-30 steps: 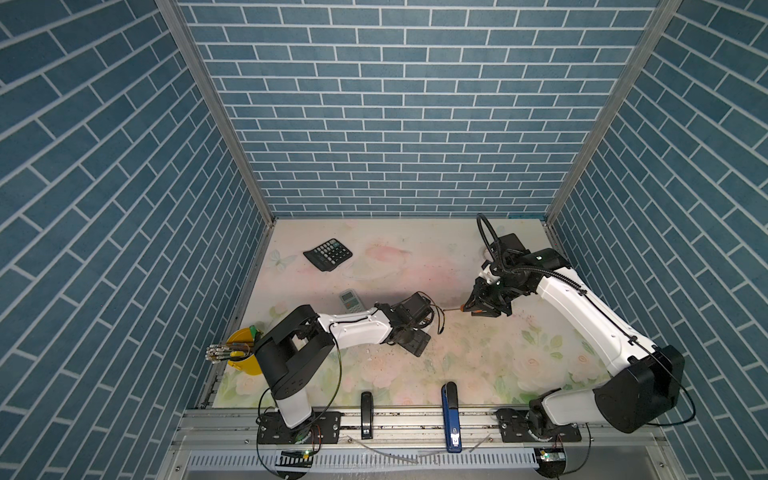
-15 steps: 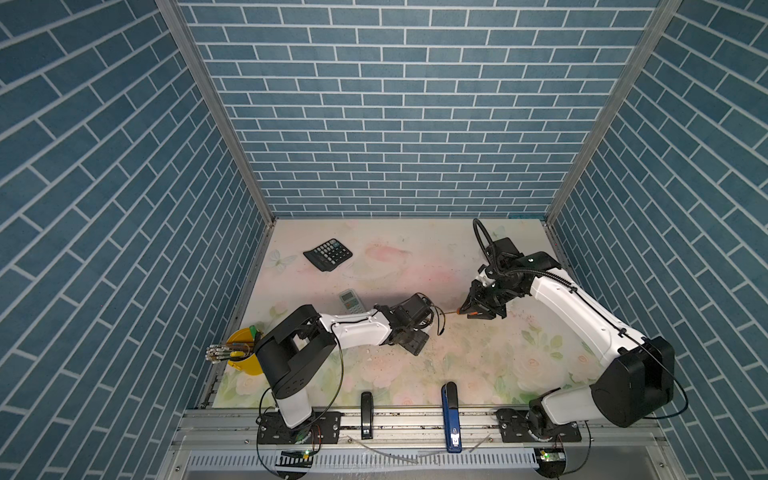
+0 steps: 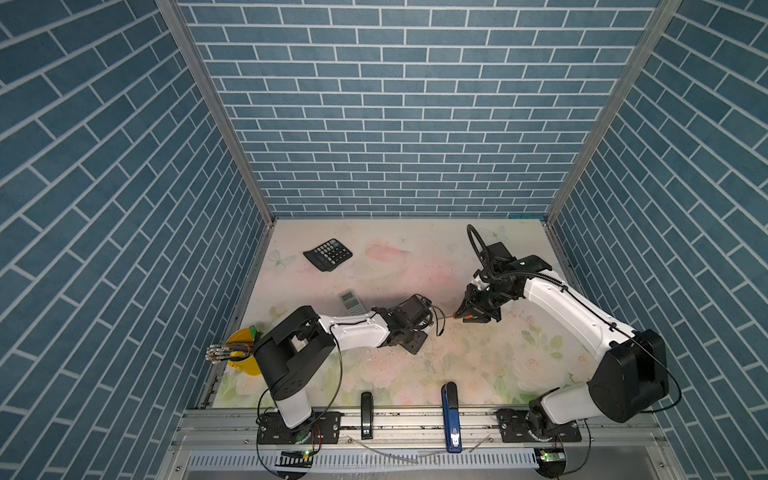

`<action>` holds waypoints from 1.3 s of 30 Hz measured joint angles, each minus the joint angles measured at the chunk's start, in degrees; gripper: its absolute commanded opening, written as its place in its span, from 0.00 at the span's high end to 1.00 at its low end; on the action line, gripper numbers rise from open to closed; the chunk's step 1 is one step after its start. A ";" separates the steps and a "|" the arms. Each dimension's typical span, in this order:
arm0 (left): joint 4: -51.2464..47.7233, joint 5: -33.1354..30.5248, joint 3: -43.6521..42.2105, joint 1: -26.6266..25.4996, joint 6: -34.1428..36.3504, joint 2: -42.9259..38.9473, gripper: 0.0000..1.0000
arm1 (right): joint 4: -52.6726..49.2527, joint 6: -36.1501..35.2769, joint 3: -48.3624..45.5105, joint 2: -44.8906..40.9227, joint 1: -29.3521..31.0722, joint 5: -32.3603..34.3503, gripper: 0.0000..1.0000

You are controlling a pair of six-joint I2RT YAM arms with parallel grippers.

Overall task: Unload the batteries from the remote control
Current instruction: 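Bring the screwdriver tip with the right gripper toward the battery compartment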

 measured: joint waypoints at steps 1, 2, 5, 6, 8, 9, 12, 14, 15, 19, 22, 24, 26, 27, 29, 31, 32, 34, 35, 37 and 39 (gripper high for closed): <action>0.09 0.02 -0.02 0.00 0.00 0.00 0.39 | 0.22 0.02 -0.20 0.00 0.13 -0.04 1.00; 0.11 0.00 -0.04 0.00 0.00 0.00 0.38 | 0.42 0.07 -0.39 0.00 0.22 -0.04 1.00; 0.33 0.11 -0.07 0.00 -0.02 0.00 0.39 | 1.11 0.52 -1.01 0.02 0.42 -0.07 1.00; 0.44 0.22 -0.11 0.00 0.00 0.00 0.39 | 1.31 0.68 -1.11 0.02 0.46 -0.07 1.00; 0.61 0.35 -0.15 0.02 -0.04 0.00 0.39 | 1.81 1.05 -1.33 0.04 0.52 -0.13 1.00; 0.70 0.44 -0.15 0.02 -0.07 0.00 0.40 | 2.08 1.07 -1.42 0.09 0.52 -0.17 1.00; 0.72 0.46 -0.15 0.02 -0.15 0.00 0.40 | 2.64 1.09 -1.55 0.33 0.52 -0.28 1.00; 0.74 0.48 -0.15 0.02 -0.15 0.00 0.40 | 3.10 1.11 -1.77 0.50 0.52 -0.39 1.00; 0.74 0.48 -0.15 0.02 -0.15 0.00 0.40 | 3.30 1.18 -1.95 0.52 0.52 -0.42 1.00; 0.76 0.52 -0.15 0.02 -0.17 0.00 0.40 | 3.45 1.51 -2.82 0.52 0.61 -0.42 1.00; 0.79 0.61 -0.15 0.02 -0.20 0.00 0.41 | 3.48 1.53 -3.28 0.52 0.63 -0.48 1.00; 0.85 0.68 -0.15 0.02 -0.24 0.00 0.41 | 3.52 1.62 -3.48 0.52 0.63 -0.46 1.00; 0.92 0.83 -0.17 0.02 -0.28 0.00 0.41 | 3.76 2.19 -3.72 0.50 0.66 -0.46 1.00; 0.92 0.87 -0.17 0.02 -0.33 0.00 0.41 | 3.93 2.54 -3.82 0.50 0.68 -0.46 1.00; 0.96 0.90 -0.20 0.02 -0.39 0.00 0.41 | 4.11 2.80 -4.00 0.50 0.74 -0.46 1.00; 1.01 0.92 -0.22 0.02 -0.39 0.00 0.41 | 4.13 2.99 -4.00 0.50 0.81 -0.44 1.00; 1.01 0.92 -0.22 0.02 -0.42 0.00 0.41 | 4.11 3.02 -4.00 0.48 0.83 -0.44 1.00; 1.07 0.96 -0.22 0.02 -0.44 0.00 0.41 | 4.02 3.02 -4.00 0.39 0.87 -0.42 1.00; 1.09 1.01 -0.22 0.02 -0.44 0.00 0.41 | 3.96 2.99 -4.00 0.35 0.90 -0.39 1.00; 1.16 1.11 -0.22 0.02 -0.44 0.00 0.41 | 3.69 2.99 -3.98 0.28 0.90 -0.37 1.00; 1.27 1.16 -0.26 0.02 -0.44 0.00 0.41 | 3.32 2.99 -3.98 0.28 0.90 -0.35 1.00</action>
